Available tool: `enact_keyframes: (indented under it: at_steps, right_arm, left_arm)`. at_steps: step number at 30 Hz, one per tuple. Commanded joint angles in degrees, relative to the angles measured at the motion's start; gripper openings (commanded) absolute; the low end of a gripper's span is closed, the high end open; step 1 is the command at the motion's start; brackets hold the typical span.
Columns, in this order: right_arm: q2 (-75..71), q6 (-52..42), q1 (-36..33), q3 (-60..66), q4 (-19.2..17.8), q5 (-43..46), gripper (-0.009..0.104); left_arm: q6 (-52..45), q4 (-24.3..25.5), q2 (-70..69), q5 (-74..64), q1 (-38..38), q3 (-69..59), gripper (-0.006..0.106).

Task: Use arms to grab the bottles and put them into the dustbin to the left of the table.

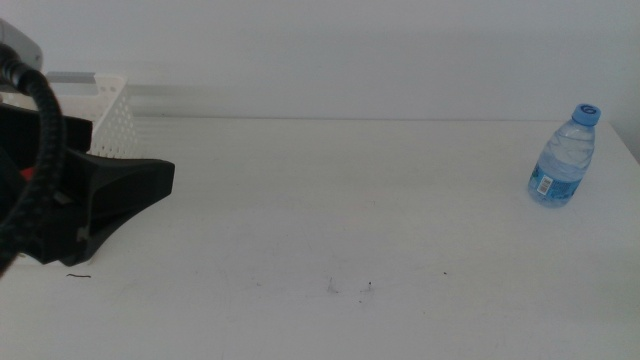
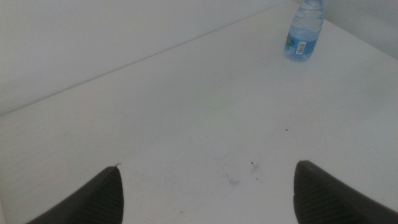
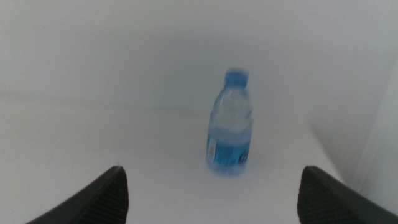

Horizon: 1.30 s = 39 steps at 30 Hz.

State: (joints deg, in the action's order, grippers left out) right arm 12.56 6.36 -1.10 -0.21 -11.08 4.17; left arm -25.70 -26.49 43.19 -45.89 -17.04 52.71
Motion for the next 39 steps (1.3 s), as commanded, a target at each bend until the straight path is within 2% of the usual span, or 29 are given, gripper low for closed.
enact_keyframes:
  at_steps: [1, 9, 16, 21, 24, 29, 35, 39]
  right_arm:
    - [8.8, -1.8, 0.5, 0.2, -1.0, 6.1, 0.092]
    - [41.4, -3.4, 0.5, 0.2, 0.2, 33.5, 0.092]
    - [56.9, -3.3, 0.5, 0.2, 0.9, 53.2, 0.092]
    - [64.0, -4.0, 0.5, 0.2, 1.6, 60.5, 0.092]
    - [67.3, -4.0, 0.5, 0.2, 5.9, 64.7, 0.092]
    - [73.3, -3.4, 0.5, -1.6, 12.8, 64.9, 0.092]
    - [83.8, -5.7, 0.5, -9.2, 13.5, 65.8, 0.092]
    - [90.3, -6.9, 0.5, -15.8, 16.0, 65.8, 0.092]
  left_arm:
    - [0.5, 0.0, -0.3, 0.9, -0.2, 0.0, 0.094]
    - [0.5, 0.0, -0.3, 0.9, -0.2, 0.0, 0.094]
    - [0.5, 0.1, -0.3, 0.9, -0.2, 0.0, 0.094]
    - [0.5, 0.1, -0.3, 0.9, -0.2, 0.0, 0.094]
    - [0.5, 0.1, -0.3, 0.9, -0.2, 0.0, 0.094]
    - [0.5, 0.1, -0.3, 0.9, -0.2, 0.0, 0.094]
    - [0.5, 0.1, -0.3, 0.9, -0.2, 0.0, 0.094]
    - [0.5, 0.1, -0.3, 0.9, -0.2, 0.0, 0.094]
